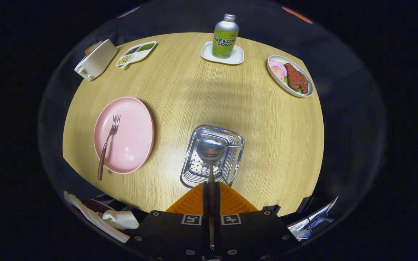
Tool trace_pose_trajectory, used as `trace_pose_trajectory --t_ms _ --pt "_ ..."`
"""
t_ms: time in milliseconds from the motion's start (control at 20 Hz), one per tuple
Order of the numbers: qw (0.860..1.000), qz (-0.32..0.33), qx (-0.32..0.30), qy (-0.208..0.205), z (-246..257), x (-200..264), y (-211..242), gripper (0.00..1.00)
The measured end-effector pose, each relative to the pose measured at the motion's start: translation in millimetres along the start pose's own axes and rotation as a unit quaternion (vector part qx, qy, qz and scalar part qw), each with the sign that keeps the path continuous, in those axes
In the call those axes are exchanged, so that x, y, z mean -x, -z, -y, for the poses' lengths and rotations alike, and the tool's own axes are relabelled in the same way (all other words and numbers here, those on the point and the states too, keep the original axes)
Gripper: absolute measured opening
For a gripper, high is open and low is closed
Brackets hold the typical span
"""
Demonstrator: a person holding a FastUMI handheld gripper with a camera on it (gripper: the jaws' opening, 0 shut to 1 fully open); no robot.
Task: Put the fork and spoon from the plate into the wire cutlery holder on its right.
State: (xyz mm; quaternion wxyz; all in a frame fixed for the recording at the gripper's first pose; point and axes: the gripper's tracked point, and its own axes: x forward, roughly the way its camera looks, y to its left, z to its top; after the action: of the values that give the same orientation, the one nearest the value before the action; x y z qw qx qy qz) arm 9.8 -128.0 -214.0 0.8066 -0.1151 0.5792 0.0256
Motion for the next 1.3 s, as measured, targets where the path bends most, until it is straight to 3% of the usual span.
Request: trace_pose_trajectory --t_ms 600,700,850,1000,1250,1300 --pt "0.999 0.039 -0.006 0.017 6.6 18.1 -13.5 0.14" --pt "0.998 0.063 -0.012 0.021 3.7 25.8 -19.3 0.21" --pt "0.994 0.110 -0.017 0.018 -11.1 37.5 -30.4 0.42" --pt "0.986 0.164 -0.019 0.008 -36.6 47.6 -43.6 0.53" --pt "0.975 0.222 -0.025 -0.015 -88.3 43.9 -50.9 0.96" --pt "0.973 0.229 -0.033 -0.025 -101.6 40.3 -50.5 0.99"
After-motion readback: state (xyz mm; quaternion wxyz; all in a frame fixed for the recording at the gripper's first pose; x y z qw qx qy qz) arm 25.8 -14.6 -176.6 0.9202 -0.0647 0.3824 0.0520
